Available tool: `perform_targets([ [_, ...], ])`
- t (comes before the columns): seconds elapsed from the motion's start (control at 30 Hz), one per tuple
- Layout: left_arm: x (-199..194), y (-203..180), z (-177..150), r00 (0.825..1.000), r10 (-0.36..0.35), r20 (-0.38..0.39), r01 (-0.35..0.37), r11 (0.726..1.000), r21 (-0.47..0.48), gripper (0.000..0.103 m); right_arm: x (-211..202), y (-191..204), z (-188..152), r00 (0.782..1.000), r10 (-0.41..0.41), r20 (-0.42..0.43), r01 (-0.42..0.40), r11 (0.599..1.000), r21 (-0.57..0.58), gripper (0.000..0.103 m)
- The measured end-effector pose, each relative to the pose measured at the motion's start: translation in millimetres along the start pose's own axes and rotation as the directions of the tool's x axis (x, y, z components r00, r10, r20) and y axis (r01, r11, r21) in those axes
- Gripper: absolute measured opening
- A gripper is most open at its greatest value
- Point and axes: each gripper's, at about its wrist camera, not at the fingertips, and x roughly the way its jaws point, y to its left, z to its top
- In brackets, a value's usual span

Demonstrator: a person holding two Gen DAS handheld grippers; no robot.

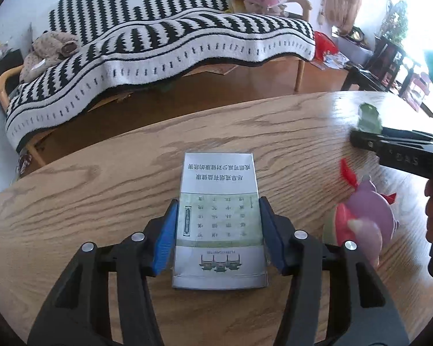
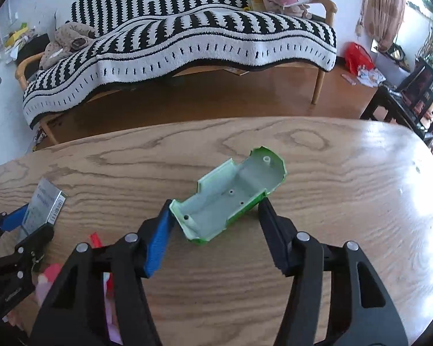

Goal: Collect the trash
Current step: 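Carry the medicine box and green shell to the bin and open both tools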

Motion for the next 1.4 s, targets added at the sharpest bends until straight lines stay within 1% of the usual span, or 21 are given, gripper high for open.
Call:
perform_targets([
  [0.13,-17,11,-5,1.0,0.012,0.003,-0.012,0.999,-0.043,0.053,-25,-8,-6,1.0,0.013,0.019,-0.013,1.0,0.014,0.058],
  [0.2,-32,17,-5,1.0,0.024,0.004,-0.024,0.997,-0.071,0.053,-42,-12,-8,0.999,0.022,0.032,-0.023,1.0,0.019,0.058],
  [0.33,-67,19,-7,0.997,0.066,0.026,-0.064,0.995,-0.077,0.053,-84,-17,-15,0.997,0.034,0.068,-0.035,0.999,0.01,0.058],
  [0.5,-107,19,-19,0.997,0.068,0.033,-0.065,0.994,-0.093,0.053,-130,-25,-30,0.994,0.056,0.095,-0.056,0.998,-0.006,0.058],
  [0.6,-134,9,-24,0.996,0.077,0.043,-0.073,0.994,-0.086,0.053,-160,-30,-43,0.99,0.08,0.114,-0.078,0.997,-0.016,0.058],
  [0.67,-157,-10,-27,0.996,0.066,0.062,-0.063,0.997,-0.052,0.053,-185,-34,-52,0.986,0.096,0.137,-0.094,0.995,-0.025,0.058],
  [0.8,-203,-52,-37,0.994,0.021,0.105,-0.023,1.0,0.013,0.053,-233,-44,-70,0.975,0.137,0.175,-0.136,0.991,-0.02,0.058],
  [0.93,-230,-90,-59,0.994,-0.025,0.108,0.021,0.999,0.042,0.053,-280,-60,-93,0.966,0.166,0.2,-0.167,0.986,-0.009,0.058],
  [1.03,-247,-118,-76,0.991,-0.087,0.102,0.083,0.996,0.046,0.054,-308,-77,-116,0.963,0.175,0.203,-0.18,0.984,0.003,0.058],
  [1.2,-272,-178,-102,0.979,-0.179,0.097,0.168,0.98,0.107,0.054,-348,-114,-166,0.964,0.173,0.204,-0.183,0.983,0.032,0.058],
  [1.3,-287,-224,-123,0.966,-0.241,0.088,0.225,0.96,0.166,0.054,-368,-137,-201,0.965,0.173,0.195,-0.186,0.981,0.048,0.058],
  [1.4,-293,-260,-140,0.959,-0.273,0.08,0.251,0.943,0.218,0.054,-389,-159,-237,0.969,0.145,0.199,-0.159,0.986,0.055,0.058],
])
